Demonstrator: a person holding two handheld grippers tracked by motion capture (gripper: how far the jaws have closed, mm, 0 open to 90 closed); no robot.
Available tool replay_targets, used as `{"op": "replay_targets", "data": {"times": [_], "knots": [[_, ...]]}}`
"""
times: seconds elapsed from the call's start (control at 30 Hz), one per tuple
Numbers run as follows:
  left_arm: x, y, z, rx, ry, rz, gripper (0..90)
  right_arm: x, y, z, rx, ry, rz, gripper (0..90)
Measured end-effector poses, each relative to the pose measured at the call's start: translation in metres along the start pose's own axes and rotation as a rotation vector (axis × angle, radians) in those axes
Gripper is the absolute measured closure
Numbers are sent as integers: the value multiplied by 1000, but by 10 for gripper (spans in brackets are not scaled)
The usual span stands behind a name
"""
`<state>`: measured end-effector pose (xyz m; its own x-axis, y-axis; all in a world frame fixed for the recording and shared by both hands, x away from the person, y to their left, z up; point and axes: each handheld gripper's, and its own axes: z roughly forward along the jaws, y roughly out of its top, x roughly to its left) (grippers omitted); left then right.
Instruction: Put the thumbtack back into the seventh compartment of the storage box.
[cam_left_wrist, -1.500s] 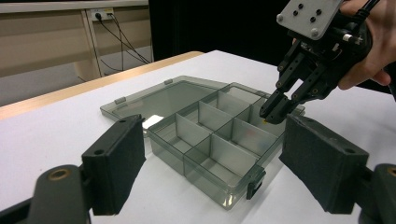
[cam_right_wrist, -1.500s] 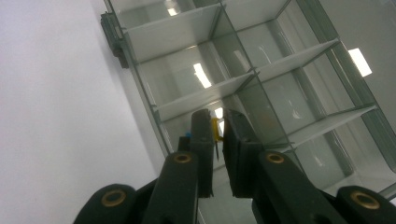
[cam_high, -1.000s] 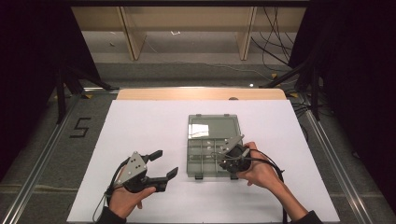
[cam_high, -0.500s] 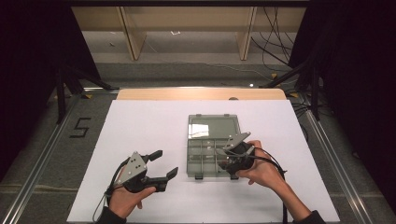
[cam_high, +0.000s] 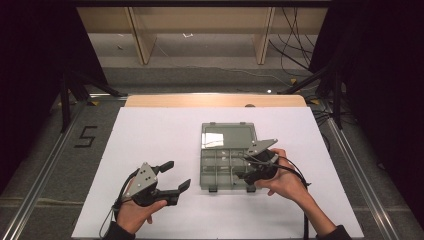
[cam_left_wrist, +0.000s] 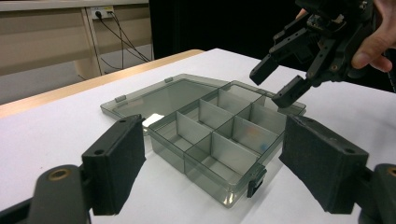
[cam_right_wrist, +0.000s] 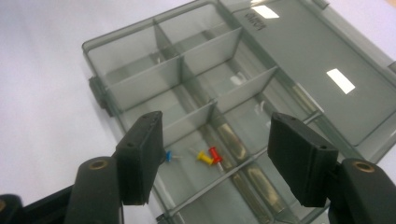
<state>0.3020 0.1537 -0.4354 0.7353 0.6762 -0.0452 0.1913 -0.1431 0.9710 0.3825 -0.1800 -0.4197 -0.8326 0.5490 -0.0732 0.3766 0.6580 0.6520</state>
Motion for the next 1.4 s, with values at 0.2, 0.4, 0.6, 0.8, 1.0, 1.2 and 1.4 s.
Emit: {"op": "replay_targets", "data": {"times": [0.2, 0.4, 0.6, 0.8, 1.0, 1.2, 1.4], "knots": [[-1, 0, 1, -2, -4, -8, 209, -11, -3, -5, -53, -20, 45, 351], [0, -1, 2, 7, -4, -5, 210, -21, -7, -11, -103, -37, 105, 343], [1, -1, 6, 9, -9, -7, 210, -34, -13, -17, -121, -50, 147, 320], [2, -3, 9, 23, -1, -22, 210, -42, -20, -18, -107, -67, 188, 312], [2, -3, 11, 26, -9, -24, 210, -45, -24, -15, -113, -83, 224, 308], [2, -3, 12, 23, -15, -26, 210, -48, -26, -16, -119, -95, 238, 304], [1, -2, 16, 25, -24, -24, 210, -59, -30, -19, -131, -107, 256, 296]]}}
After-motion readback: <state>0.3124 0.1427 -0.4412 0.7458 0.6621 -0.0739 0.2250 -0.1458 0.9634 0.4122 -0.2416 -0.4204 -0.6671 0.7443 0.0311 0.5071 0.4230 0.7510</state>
